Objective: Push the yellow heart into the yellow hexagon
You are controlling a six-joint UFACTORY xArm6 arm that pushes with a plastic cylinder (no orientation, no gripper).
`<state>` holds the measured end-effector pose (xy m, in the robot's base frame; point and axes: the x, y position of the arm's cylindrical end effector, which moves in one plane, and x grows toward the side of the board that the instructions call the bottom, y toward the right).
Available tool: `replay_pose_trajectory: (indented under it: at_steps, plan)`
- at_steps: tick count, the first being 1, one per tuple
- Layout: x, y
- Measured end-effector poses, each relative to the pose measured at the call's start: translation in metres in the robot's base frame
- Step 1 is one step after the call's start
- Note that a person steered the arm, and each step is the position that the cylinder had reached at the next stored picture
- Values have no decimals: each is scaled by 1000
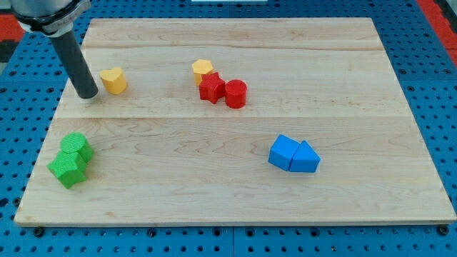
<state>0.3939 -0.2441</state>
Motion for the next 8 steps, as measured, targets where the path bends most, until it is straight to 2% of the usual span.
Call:
replay_pose_trajectory:
  at_steps: [1, 2, 3, 4, 5, 6, 7, 8]
  plan:
    - [-16, 4]
    - [-16, 65]
    - [-19, 93]
    - [-39, 24]
    - [-53, 65]
    - [-43, 132]
    - [-43, 117]
    - [-35, 133]
